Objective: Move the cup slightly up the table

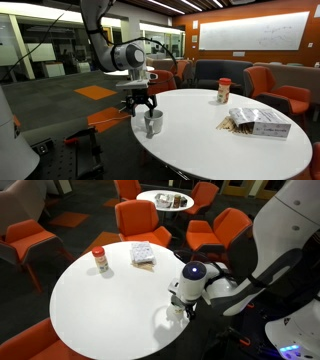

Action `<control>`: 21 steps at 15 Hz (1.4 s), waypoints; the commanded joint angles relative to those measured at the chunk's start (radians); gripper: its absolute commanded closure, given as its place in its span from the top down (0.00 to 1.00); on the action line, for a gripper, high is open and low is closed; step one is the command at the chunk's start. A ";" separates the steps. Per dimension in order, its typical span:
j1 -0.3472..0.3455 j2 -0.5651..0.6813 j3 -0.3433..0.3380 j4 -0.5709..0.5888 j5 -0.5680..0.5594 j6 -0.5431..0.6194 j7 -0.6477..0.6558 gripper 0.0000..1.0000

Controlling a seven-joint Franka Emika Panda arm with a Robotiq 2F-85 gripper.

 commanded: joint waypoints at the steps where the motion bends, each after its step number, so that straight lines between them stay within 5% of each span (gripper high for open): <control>1: 0.013 0.013 -0.003 0.011 -0.023 0.014 -0.018 0.96; 12: 0.024 0.091 -0.029 0.071 -0.049 0.001 -0.050 0.01; 21: 0.024 0.077 -0.037 0.075 -0.045 0.004 -0.015 0.00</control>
